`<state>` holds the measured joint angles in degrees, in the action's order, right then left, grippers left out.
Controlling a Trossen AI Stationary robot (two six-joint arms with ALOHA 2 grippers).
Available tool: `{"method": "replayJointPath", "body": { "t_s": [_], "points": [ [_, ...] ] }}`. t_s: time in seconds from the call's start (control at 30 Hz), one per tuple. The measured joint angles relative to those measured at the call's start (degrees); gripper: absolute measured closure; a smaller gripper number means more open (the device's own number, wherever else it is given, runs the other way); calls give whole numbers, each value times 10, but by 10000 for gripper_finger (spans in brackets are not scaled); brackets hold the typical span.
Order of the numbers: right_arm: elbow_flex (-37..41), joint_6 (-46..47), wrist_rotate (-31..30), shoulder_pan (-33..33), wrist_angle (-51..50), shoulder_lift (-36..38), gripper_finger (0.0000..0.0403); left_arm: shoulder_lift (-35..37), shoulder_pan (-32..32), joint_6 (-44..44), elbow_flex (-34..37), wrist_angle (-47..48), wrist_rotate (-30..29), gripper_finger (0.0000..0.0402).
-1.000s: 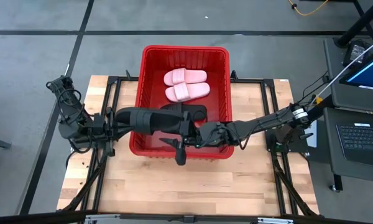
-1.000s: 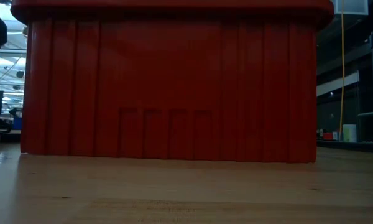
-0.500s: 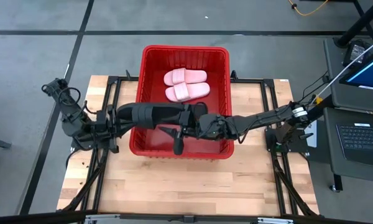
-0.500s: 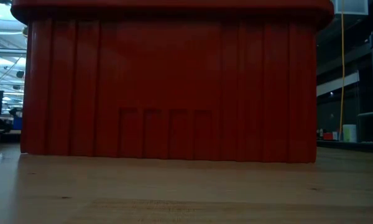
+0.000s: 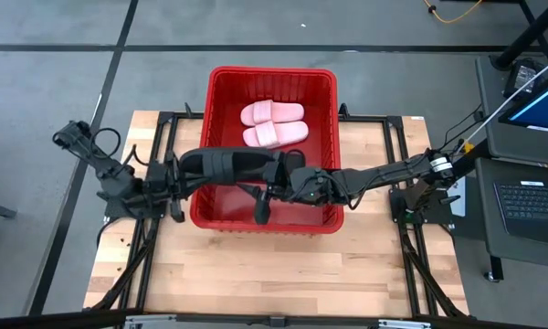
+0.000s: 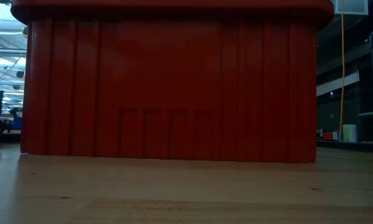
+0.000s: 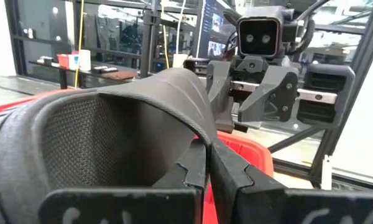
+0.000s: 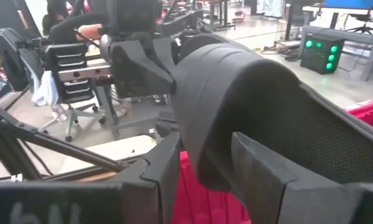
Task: Pick and place slides into bin
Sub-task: Put the black slide into the bin
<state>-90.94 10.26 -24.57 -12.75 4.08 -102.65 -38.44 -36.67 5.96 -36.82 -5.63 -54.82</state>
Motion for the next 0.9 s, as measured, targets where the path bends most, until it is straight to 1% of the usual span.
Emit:
{"method": "replayJointPath", "body": {
  "t_s": [0.37,0.5,0.6,0.9],
  "points": [
    [0,4,-11,0,0,1,257,-27,23,-3,-3,-33,25,399],
    [0,28,-13,0,-1,0,257,-45,24,-21,-26,-30,25,399],
    [0,28,-14,0,-5,0,257,-59,23,-41,-39,-29,21,399],
    [0,64,-8,-2,-9,-1,257,-79,23,-38,-42,-30,10,399]
  ]
}}
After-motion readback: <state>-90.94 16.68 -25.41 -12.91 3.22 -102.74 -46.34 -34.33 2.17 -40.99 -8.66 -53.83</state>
